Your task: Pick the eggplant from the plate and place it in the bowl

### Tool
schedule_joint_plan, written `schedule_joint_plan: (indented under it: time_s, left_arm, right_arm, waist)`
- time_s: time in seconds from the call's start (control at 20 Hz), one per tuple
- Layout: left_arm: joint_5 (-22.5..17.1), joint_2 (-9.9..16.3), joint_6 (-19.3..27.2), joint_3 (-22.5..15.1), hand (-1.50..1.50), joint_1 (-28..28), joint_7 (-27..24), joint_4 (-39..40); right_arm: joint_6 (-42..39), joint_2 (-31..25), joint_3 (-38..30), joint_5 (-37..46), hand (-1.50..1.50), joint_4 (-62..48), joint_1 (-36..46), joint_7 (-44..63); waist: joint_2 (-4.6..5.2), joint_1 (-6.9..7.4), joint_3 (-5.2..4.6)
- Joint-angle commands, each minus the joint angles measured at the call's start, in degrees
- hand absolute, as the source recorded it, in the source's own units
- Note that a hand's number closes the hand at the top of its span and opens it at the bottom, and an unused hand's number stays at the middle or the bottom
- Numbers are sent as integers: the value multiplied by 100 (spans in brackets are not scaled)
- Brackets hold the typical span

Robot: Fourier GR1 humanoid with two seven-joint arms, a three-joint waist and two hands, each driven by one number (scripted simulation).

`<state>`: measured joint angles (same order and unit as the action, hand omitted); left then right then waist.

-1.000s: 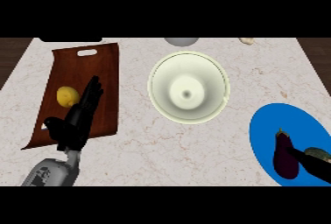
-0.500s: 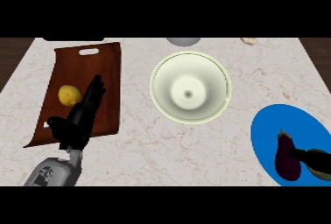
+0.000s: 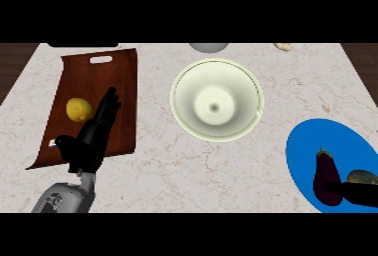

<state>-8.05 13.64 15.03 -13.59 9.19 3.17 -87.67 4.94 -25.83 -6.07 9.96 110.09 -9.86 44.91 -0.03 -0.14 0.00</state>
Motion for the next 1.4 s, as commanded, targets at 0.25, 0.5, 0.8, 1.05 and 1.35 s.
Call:
schedule_joint_plan:
  time_s: [0.25,0.5,0.8,1.05,1.35]
  left_arm:
    - [97,-72,-421,369,0,11,44,-5]
    - [385,-401,-402,477,0,145,-72,306]
    - [442,-356,-629,580,0,-51,303,-180]
    - [658,-590,-653,705,0,5,-191,356]
    - [765,-668,-683,617,0,-403,-5,-198]
  right_arm:
    - [99,937,-45,211,-150,176,-566,-878]
    - [-376,922,-526,-128,-150,659,-577,-564]
    - [-319,1278,-639,-162,-150,93,-238,-817]
    - [-429,1519,-694,-198,-150,-227,-336,-1220]
    - [-94,1957,-565,144,-150,-1196,-193,-2171]
  waist:
    - [-1,-27,1]
    - [1,-24,-1]
    - [0,-5,0]
    - [1,-10,0]
    - [1,19,1]
